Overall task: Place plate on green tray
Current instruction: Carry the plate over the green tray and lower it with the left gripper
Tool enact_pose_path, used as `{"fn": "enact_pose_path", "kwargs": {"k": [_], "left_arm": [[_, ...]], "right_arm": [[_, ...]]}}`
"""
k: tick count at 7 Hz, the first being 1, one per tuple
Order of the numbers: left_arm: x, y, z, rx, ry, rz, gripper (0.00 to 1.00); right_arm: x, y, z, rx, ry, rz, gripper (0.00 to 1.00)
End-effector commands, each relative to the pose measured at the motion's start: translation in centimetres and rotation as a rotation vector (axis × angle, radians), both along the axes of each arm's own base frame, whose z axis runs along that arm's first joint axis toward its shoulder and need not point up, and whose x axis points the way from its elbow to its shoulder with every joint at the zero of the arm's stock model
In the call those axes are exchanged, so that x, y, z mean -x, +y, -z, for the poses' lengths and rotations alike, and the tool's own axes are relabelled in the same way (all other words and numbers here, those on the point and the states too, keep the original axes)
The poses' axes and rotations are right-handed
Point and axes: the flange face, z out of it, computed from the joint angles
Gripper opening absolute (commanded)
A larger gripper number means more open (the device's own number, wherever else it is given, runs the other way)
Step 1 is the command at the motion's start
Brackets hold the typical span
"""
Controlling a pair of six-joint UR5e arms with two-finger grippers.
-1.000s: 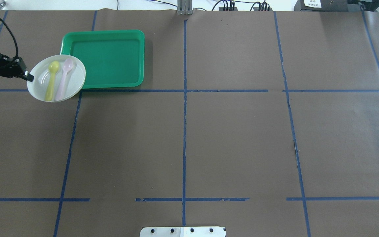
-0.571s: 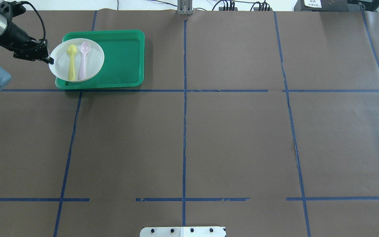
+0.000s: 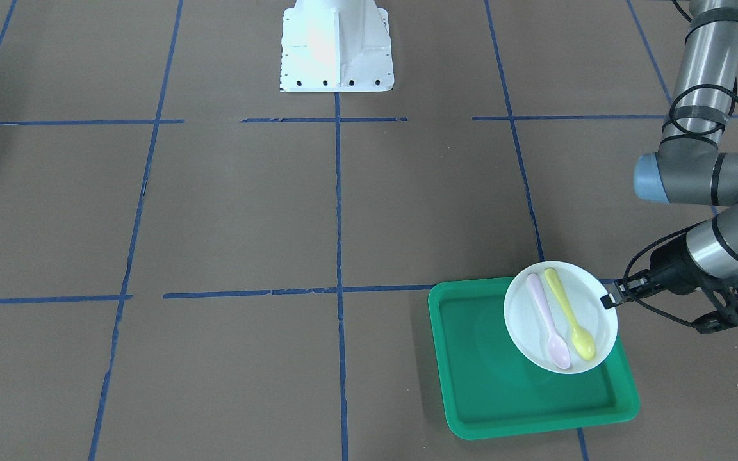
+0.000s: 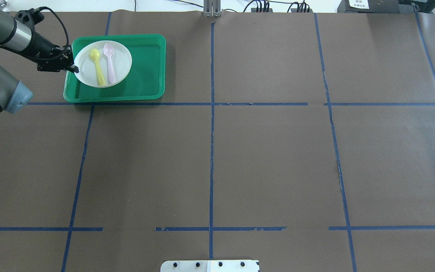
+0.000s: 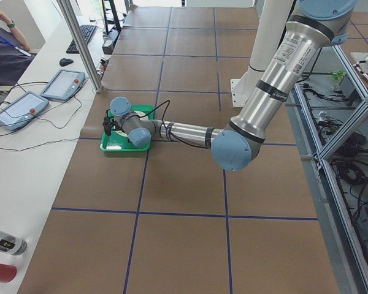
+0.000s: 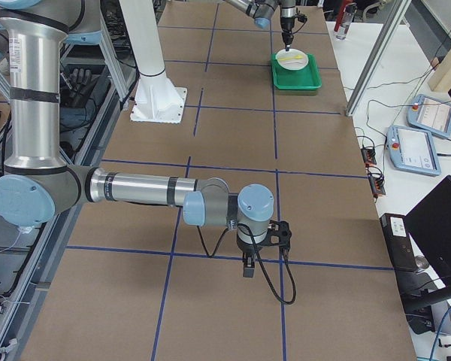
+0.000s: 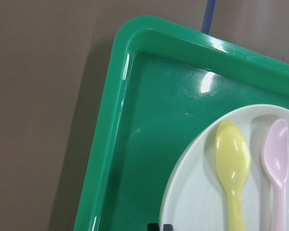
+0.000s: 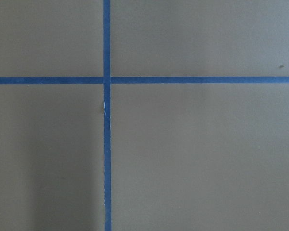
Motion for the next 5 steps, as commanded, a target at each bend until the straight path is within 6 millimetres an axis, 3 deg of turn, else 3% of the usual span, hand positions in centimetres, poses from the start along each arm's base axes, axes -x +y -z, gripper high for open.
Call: {"fn": "enact_pose_path", "kwargs": {"k": [1, 4, 5], "left_arm": [[-2.2, 0.2, -0.3, 0.022, 0.006, 0.037, 0.00], [-3.2, 0.6, -0.4, 0.015, -0.003, 0.035, 0.00], [-3.2, 0.7, -0.3, 0.008, 0.002, 0.035, 0.58]], "right_arm": [[0.0, 0.0, 0.0, 0.001, 0.000, 0.000, 1.00], [0.0, 0.0, 0.0, 0.001, 0.000, 0.000, 1.00], [0.0, 0.0, -0.1, 0.001, 0.000, 0.000, 1.00]]}}
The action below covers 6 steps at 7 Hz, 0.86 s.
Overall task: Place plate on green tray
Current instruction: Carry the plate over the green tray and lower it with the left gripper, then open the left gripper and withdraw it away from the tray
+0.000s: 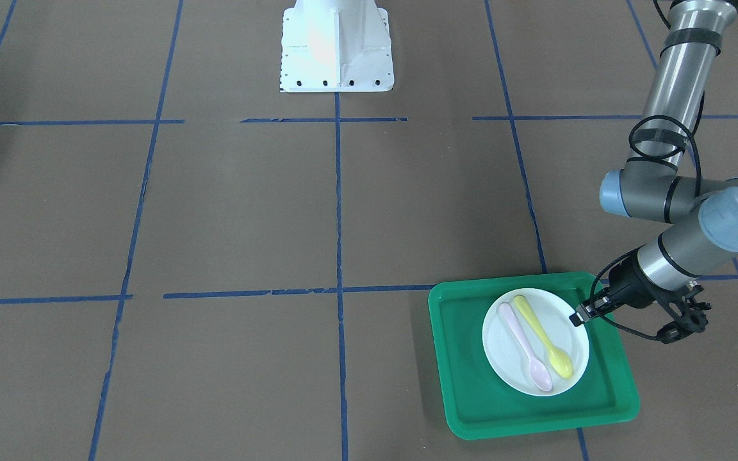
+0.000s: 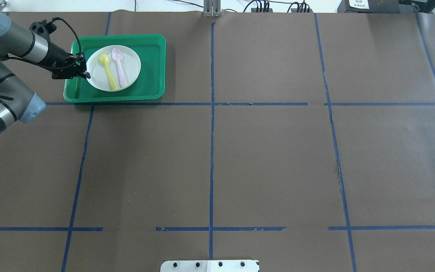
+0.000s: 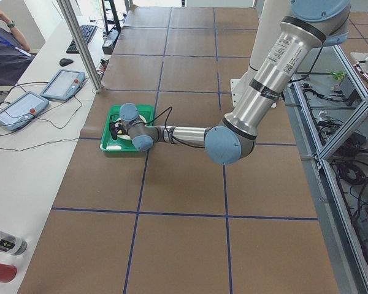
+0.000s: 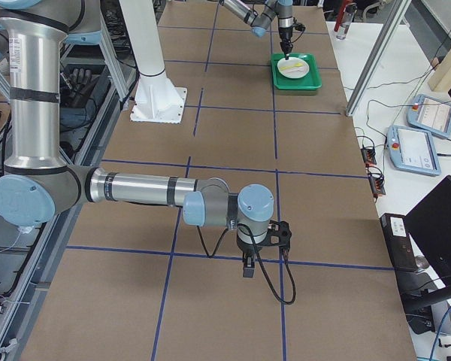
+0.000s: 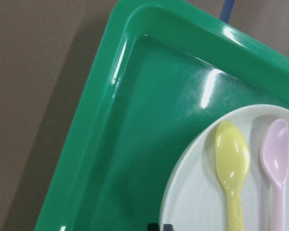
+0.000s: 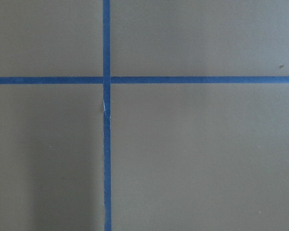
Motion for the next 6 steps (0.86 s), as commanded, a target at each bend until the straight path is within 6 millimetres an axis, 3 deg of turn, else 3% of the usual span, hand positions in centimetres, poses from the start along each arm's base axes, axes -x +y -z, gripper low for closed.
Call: {"fn": "enact_pose_path", "kwargs": {"k": [1, 3, 5, 6], "left_arm": [[0.0, 0.4, 0.1, -0.036, 0.020, -0.001, 1.00], [1.6, 0.1, 0.4, -0.055, 0.023, 0.008, 1.00], [7.1, 1.9, 1.8, -0.144, 0.006, -0.009, 1.00], [11.4, 2.2, 4.3, -0.206, -0.043, -0.030, 1.00]], "right_arm": [[0.0, 0.0, 0.1, -0.001, 0.000, 0.000, 1.00], [0.0, 0.0, 0.0, 0.000, 0.000, 0.000, 1.00], [0.0, 0.0, 0.1, -0.001, 0.000, 0.000, 1.00], [0.0, 0.0, 0.1, -0.001, 0.000, 0.000, 1.00]]}}
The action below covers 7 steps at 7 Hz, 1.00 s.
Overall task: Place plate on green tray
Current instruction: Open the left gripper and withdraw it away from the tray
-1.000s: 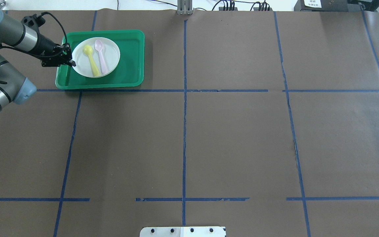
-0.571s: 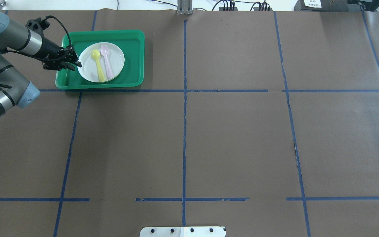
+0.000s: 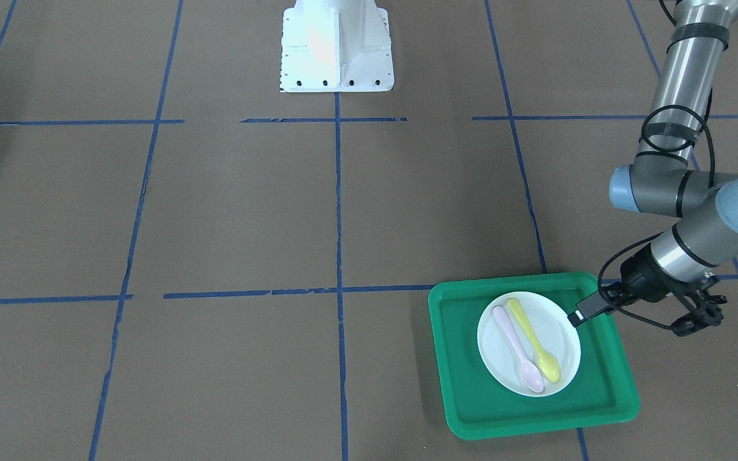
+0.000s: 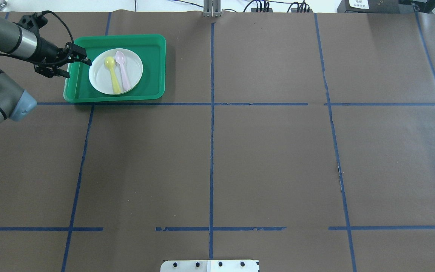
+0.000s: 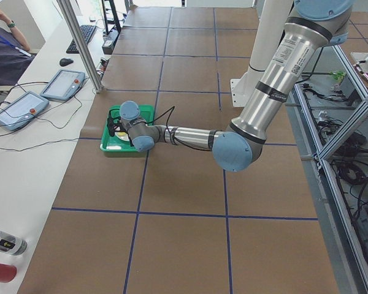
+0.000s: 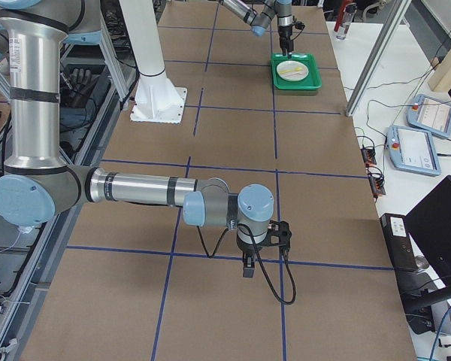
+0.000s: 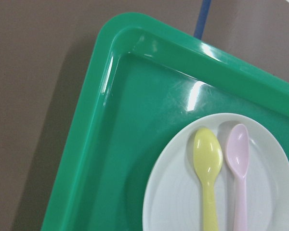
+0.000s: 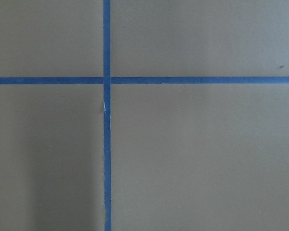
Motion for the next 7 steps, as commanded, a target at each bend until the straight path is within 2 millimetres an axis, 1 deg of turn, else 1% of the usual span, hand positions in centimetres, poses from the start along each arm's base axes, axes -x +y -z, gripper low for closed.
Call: {"fn": "enact_pose_path", "kwargs": {"k": [1, 2, 3, 4, 5, 6, 7], "left_arm": [[8.2, 2.3, 4.0, -0.108, -0.118, -0.047, 1.00], [12.3, 4.1, 5.3, -0.191, -0.213, -0.096, 1.00], [16.3, 4.7, 6.3, -0.282, -0.318, -0.161, 1.00], [19.6, 5.2, 4.8, -0.361, -0.431, -0.208, 1.00], [21.9, 7.6, -0.3, -0.370, -0.479, -0.274, 1.00], [24.0, 8.8, -4.0, -0.376, -0.507, -0.323, 1.00], [26.6, 10.6, -8.5, -0.315, -0.501, -0.331, 1.00]], "right_arm": [[0.0, 0.0, 0.0, 0.000, 0.000, 0.000, 1.00], [0.0, 0.0, -0.1, 0.001, 0.000, 0.000, 1.00], [0.0, 0.0, 0.0, 0.000, 0.000, 0.000, 1.00], [0.0, 0.0, 0.0, 0.000, 0.000, 0.000, 1.00], [0.0, 0.0, -0.1, 0.001, 0.000, 0.000, 1.00], [0.0, 0.0, -0.1, 0.001, 0.000, 0.000, 1.00], [0.0, 0.0, 0.0, 0.000, 0.000, 0.000, 1.00]]}}
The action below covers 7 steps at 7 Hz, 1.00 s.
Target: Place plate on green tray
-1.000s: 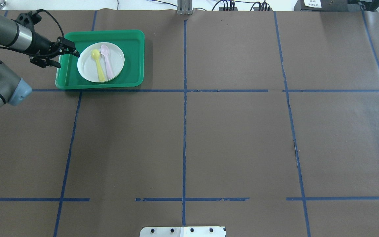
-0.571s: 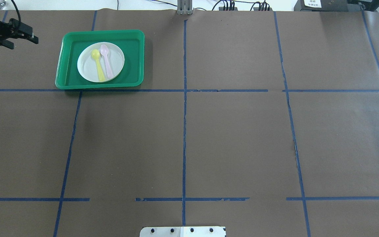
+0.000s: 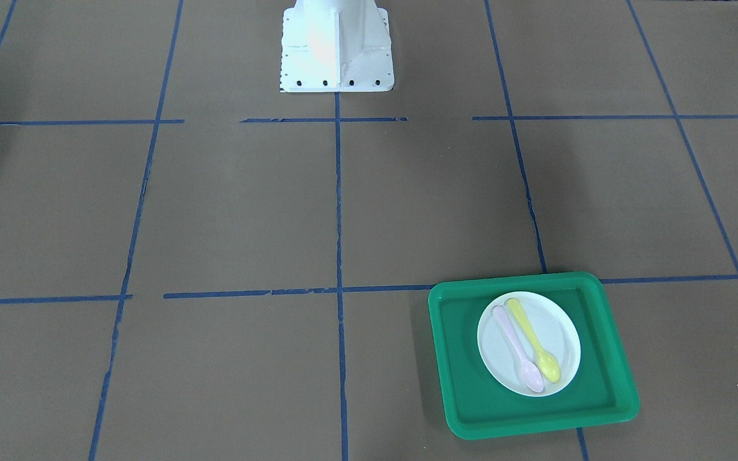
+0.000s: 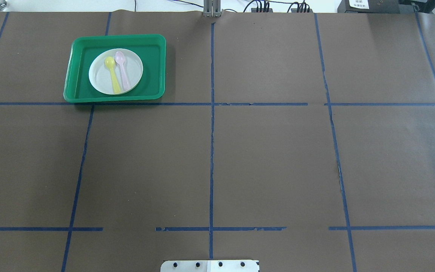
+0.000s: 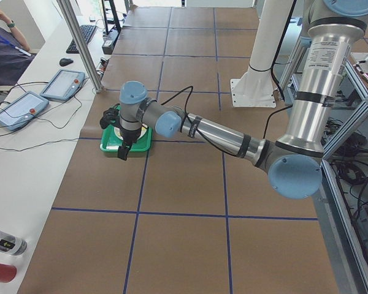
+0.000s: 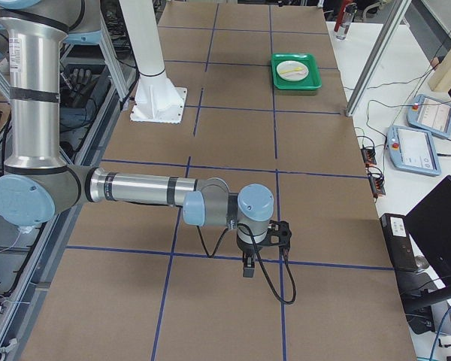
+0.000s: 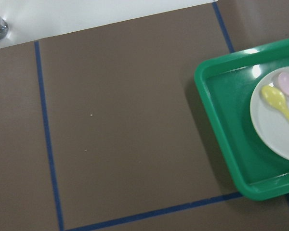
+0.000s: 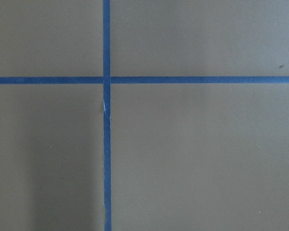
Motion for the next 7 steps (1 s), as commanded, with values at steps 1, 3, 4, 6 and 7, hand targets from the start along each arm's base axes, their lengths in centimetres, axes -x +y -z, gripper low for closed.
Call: {"fn": "enact_pose_path", "kwargs": {"k": [1, 3, 4, 6, 7], "left_arm": [[3.6, 5.3, -8.8, 0.114, -0.012, -0.014, 1.00], [5.9, 9.2, -12.7, 0.216, 0.052, 0.023, 1.00], [6.1, 10.6, -13.8, 0.244, 0.068, 0.025, 1.00], [6.9, 10.7, -14.0, 0.305, 0.062, 0.046, 1.00], [7.2, 10.9, -14.1, 0.324, 0.062, 0.052, 1.00]], "right_arm": [[0.0, 0.0, 0.1, -0.001, 0.000, 0.000, 1.00], [0.0, 0.0, 0.0, 0.000, 0.000, 0.000, 1.00], [0.0, 0.0, 0.0, 0.000, 0.000, 0.000, 1.00], [0.0, 0.0, 0.1, -0.001, 0.000, 0.000, 1.00], [0.0, 0.0, 0.0, 0.000, 0.000, 0.000, 1.00]]}}
